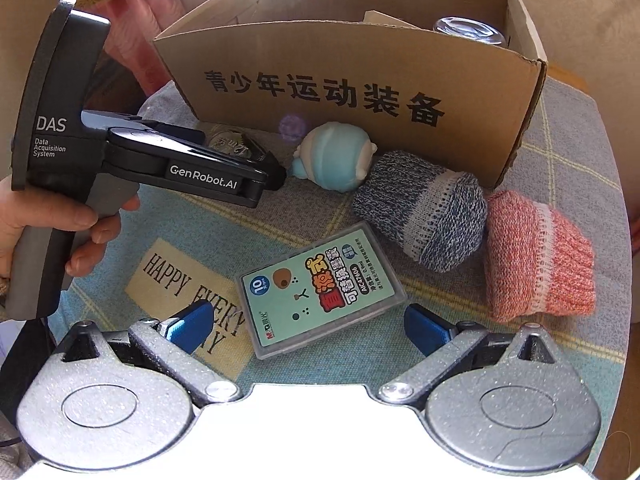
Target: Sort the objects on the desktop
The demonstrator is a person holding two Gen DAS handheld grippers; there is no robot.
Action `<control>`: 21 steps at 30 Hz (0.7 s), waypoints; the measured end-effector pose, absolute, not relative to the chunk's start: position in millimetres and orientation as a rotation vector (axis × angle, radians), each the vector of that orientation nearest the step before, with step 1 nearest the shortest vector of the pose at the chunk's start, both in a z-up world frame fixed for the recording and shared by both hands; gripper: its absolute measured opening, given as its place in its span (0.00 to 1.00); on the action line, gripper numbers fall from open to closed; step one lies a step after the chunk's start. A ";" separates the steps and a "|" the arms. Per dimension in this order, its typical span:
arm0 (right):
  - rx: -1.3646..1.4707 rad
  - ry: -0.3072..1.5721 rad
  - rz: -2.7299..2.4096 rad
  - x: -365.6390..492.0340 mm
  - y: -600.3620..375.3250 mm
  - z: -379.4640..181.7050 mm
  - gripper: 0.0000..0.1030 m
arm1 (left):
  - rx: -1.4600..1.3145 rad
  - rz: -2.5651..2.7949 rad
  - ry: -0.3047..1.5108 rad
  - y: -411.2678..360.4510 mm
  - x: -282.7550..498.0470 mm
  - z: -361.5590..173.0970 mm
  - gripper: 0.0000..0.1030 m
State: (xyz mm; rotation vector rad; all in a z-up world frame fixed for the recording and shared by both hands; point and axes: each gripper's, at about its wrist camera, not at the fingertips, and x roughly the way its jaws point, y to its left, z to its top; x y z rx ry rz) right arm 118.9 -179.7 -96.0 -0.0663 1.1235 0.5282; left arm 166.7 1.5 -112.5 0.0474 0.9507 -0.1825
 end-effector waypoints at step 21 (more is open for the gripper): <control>-0.225 1.111 0.486 125.3 -129.1 -98.8 0.94 | 0.068 -0.206 0.934 30.7 166.8 -111.1 0.90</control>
